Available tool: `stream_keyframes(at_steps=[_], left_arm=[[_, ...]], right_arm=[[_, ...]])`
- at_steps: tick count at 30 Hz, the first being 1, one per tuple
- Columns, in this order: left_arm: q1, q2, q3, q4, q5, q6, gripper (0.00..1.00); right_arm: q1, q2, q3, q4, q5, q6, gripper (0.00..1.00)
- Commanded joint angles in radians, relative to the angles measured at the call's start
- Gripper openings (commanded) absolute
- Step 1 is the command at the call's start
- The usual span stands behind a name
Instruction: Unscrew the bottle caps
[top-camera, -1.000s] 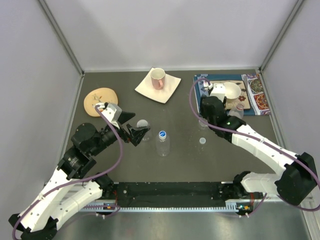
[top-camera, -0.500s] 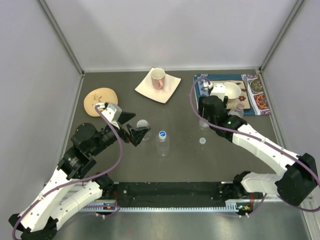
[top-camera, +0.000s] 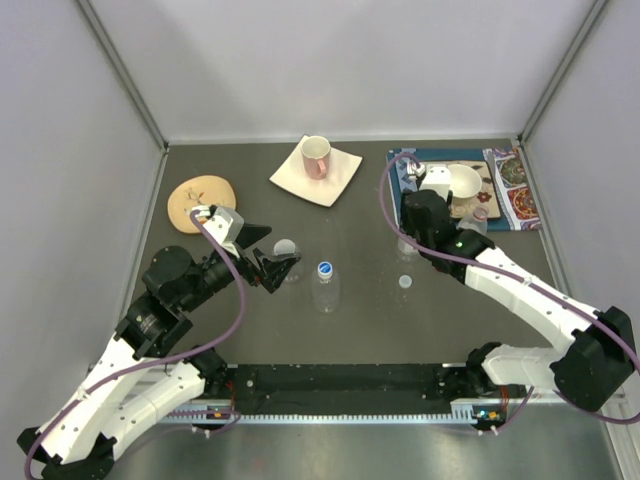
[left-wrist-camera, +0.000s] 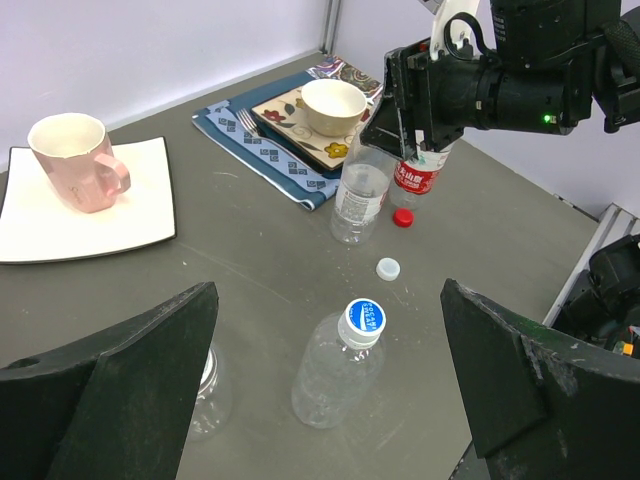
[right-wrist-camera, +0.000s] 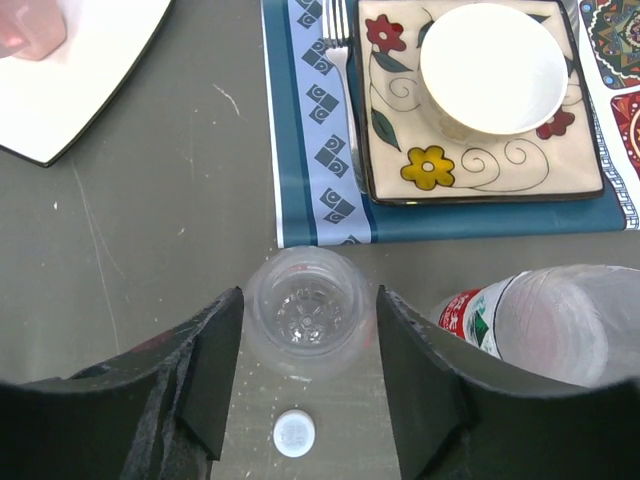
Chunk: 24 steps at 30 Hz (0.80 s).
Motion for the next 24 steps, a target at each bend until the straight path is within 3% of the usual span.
stream_keyframes(at_steps=[1,7,17,24], left_arm=[[-0.003,0.004,-0.007,0.052,0.010,-0.013,0.99],[-0.003,0.006,-0.008,0.052,0.010,-0.013,0.99],[-0.003,0.009,-0.007,0.054,0.012,-0.011,0.99],[-0.003,0.014,-0.007,0.059,0.016,-0.014,0.99]], right_arm=[[-0.003,-0.017,0.053,0.011,0.001,-0.006,0.53],[-0.001,-0.018,0.051,0.009,0.000,-0.009,0.51],[-0.003,-0.023,0.053,0.006,0.006,-0.009,0.69],[-0.001,-0.026,0.051,0.006,0.006,-0.012,0.66]])
